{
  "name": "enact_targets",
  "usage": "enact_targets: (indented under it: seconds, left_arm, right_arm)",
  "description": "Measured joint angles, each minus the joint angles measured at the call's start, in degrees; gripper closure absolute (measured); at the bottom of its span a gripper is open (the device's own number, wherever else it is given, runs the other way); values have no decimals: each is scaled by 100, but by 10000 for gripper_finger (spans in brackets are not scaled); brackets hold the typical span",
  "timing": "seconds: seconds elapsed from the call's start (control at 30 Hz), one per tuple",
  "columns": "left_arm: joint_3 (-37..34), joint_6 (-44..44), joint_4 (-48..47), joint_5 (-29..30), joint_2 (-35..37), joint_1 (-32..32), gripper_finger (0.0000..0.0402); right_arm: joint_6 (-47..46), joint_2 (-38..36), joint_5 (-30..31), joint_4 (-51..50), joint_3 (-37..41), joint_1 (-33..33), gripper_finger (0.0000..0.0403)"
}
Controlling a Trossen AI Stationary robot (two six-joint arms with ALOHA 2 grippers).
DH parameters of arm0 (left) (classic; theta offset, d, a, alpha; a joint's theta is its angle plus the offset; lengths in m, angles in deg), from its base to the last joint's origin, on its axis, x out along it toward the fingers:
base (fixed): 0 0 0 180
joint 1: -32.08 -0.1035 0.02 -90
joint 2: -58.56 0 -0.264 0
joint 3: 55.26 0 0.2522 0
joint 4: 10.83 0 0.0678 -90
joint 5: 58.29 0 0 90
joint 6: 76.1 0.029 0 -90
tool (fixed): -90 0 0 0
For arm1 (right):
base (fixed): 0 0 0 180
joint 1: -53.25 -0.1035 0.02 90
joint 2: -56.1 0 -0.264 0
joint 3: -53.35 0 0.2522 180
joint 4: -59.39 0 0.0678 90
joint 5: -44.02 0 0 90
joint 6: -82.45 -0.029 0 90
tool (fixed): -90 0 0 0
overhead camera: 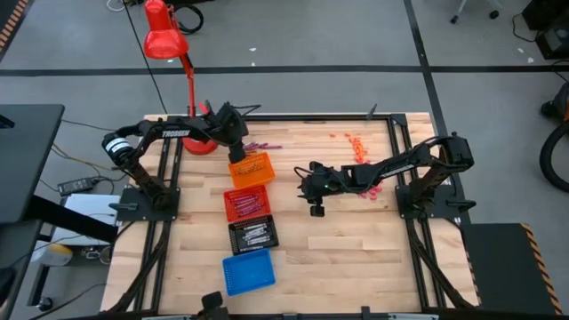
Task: Sort crayons
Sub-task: Put the black crayon into the black basket
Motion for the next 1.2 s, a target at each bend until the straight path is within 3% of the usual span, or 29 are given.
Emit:
enact_targets:
  seconds: [0.2, 0.47, 0.77, 1.2]
  left_arm:
    - [-156, -17, 307, -708, 0, -222, 276]
    - [-159, -39, 553, -794, -20, -423, 276]
    - [-140, -22, 676, -815, -593, -451, 276]
    - [-144, -24, 623, -773, -636, -528, 279]
  right_arm:
    - [-15, 0, -2, 84, 0, 0, 260]
    - [-38, 0, -39, 102, 0, 0, 260]
    - [-35, 0, -49, 143, 0, -63, 260]
    - [-14, -2, -48, 161, 2, -63, 260]
